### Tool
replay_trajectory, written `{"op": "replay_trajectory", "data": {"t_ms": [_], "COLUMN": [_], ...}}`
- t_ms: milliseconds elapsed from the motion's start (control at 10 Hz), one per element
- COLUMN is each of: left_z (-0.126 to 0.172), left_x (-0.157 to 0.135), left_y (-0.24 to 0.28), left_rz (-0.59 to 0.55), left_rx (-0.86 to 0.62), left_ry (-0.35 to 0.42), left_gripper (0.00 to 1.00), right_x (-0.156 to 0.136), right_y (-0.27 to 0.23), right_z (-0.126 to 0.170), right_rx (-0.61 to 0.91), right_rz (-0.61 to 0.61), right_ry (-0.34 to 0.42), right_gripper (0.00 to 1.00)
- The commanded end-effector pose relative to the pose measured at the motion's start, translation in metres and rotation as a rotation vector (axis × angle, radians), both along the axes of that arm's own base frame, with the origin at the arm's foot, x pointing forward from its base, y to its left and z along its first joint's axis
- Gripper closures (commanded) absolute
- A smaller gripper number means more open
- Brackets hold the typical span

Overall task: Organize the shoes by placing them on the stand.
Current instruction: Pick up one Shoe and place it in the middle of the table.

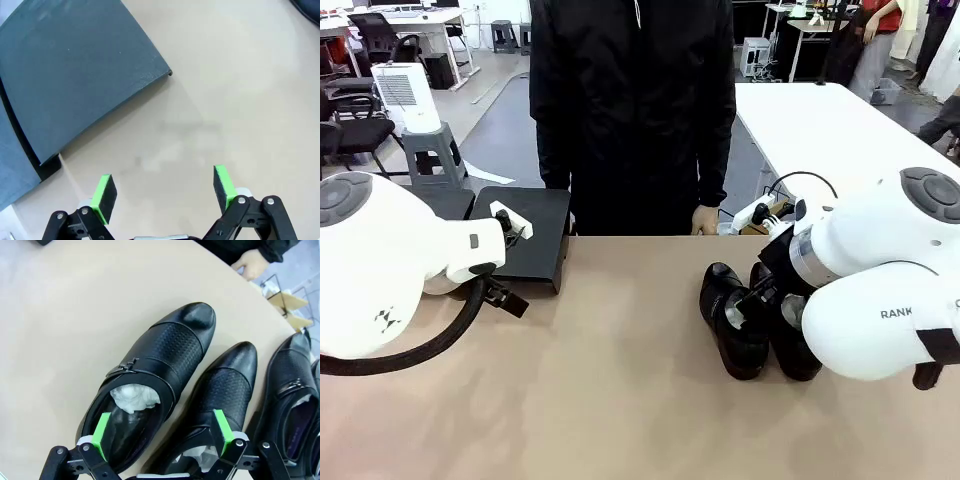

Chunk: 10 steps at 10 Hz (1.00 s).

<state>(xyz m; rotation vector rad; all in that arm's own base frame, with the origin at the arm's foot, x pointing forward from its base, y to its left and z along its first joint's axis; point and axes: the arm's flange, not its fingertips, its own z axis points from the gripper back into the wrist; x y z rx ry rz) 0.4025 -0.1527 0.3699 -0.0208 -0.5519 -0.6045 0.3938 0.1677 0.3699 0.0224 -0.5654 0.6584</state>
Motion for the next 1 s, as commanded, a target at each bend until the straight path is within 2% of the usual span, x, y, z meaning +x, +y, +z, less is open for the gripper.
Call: {"op": "replay_trajectory", "data": {"t_ms": [0, 900], "left_z": [0.0002, 0.0002], "left_x": [0.0, 0.0], "left_y": [0.0, 0.0], "left_rz": [0.0, 0.0], "left_rx": [0.0, 0.0], "left_ry": [0.0, 0.0], "left_gripper": [0.0, 0.0], "right_x": [0.0004, 0.0004], "right_y": [0.0002, 0.0002], "right_z": [0.0009, 0.0009], "right_rx": [0.001, 0.001], "right_rz": [0.0, 0.0], "right_ry": [-0.004, -0.004], "right_gripper": [0.0, 0.0]}}
